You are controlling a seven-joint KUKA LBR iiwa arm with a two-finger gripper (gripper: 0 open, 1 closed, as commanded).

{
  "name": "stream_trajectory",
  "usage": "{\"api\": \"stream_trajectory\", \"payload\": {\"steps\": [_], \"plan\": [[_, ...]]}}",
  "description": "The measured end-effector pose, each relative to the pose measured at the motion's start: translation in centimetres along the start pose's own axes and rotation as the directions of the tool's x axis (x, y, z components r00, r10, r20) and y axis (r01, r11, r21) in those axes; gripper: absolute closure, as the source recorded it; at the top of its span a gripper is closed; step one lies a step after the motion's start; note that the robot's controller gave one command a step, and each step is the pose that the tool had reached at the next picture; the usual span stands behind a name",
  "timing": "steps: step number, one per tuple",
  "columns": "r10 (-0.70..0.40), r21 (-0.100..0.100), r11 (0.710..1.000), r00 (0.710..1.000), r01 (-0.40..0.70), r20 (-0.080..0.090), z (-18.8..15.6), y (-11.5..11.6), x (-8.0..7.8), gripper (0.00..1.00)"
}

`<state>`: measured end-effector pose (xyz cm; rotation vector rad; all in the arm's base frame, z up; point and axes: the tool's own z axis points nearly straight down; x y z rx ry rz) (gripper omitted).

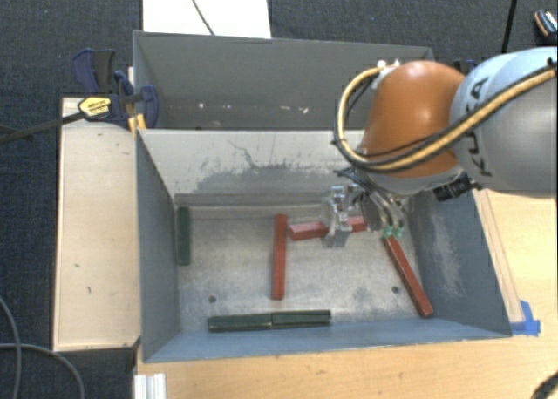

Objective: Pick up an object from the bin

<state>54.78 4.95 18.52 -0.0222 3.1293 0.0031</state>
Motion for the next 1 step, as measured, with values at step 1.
{"api": "stream_trajectory", "payload": {"steps": [1], "plan": [[-0.071,0.002,0.997,0.997,0.071,-0.001,-7.87,-2.76,0.87,1.0]]}}
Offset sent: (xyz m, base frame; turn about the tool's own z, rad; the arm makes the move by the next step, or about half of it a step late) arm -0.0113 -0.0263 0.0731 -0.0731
